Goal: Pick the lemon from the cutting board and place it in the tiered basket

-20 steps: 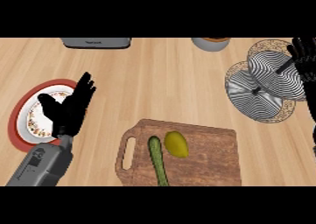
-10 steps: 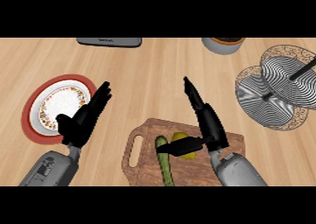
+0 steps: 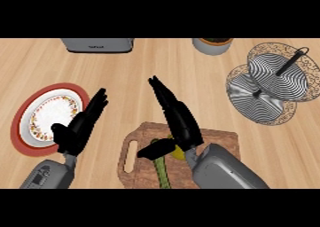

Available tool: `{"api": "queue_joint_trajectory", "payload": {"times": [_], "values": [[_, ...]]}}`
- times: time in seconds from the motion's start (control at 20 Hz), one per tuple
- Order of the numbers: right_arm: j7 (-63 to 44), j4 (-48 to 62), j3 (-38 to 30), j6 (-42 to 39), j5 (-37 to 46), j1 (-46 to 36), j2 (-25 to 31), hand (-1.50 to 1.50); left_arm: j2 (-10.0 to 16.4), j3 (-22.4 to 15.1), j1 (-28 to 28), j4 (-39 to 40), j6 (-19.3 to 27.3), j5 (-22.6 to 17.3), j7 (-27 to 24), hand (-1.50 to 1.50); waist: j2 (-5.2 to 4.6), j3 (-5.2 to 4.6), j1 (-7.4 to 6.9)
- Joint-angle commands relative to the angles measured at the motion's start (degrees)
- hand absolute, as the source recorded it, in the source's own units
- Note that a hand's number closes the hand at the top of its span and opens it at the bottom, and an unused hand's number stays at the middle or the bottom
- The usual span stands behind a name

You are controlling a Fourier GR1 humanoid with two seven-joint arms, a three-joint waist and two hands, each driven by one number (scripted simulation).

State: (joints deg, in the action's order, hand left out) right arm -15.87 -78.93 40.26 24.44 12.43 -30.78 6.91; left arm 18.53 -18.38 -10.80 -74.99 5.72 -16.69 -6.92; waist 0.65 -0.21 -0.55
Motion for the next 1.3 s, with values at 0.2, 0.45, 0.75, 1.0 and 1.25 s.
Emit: {"api": "queue_joint_trajectory", "payload": {"times": [0.2, 0.45, 0.75, 1.0, 1.25], "values": [[-26.2, -0.6, 10.2, -22.8, 9.2, -14.0, 9.7, -1.50, 0.9, 0.9, 1.4, 1.5, -0.5, 0.2, -1.4, 0.00, 0.89, -0.43, 1.05], [-41.4, -9.6, 11.7, -39.9, 3.2, -18.6, 9.6, -1.50, 0.8, 0.3, 5.2, 0.9, -1.3, 0.2, -3.3, 0.00, 0.62, -0.09, 1.36], [-60.9, -19.6, 12.2, -45.6, -0.3, -18.5, 3.2, -1.50, -1.4, 0.1, 5.3, -1.0, 0.7, 1.6, -3.4, 0.00, 0.02, 0.10, 1.19], [-60.7, -18.7, 11.5, -42.4, 4.0, -17.0, 4.3, -1.50, -0.4, 1.6, 3.1, -2.3, -0.4, 1.3, -0.3, 0.00, -0.31, 0.17, 0.83], [-63.5, -13.4, 14.1, -43.8, 7.9, -16.9, 3.1, -1.50, 1.0, 2.4, 3.3, -2.9, -1.8, 1.0, -0.6, 0.00, -0.19, 0.11, 0.75]]}}
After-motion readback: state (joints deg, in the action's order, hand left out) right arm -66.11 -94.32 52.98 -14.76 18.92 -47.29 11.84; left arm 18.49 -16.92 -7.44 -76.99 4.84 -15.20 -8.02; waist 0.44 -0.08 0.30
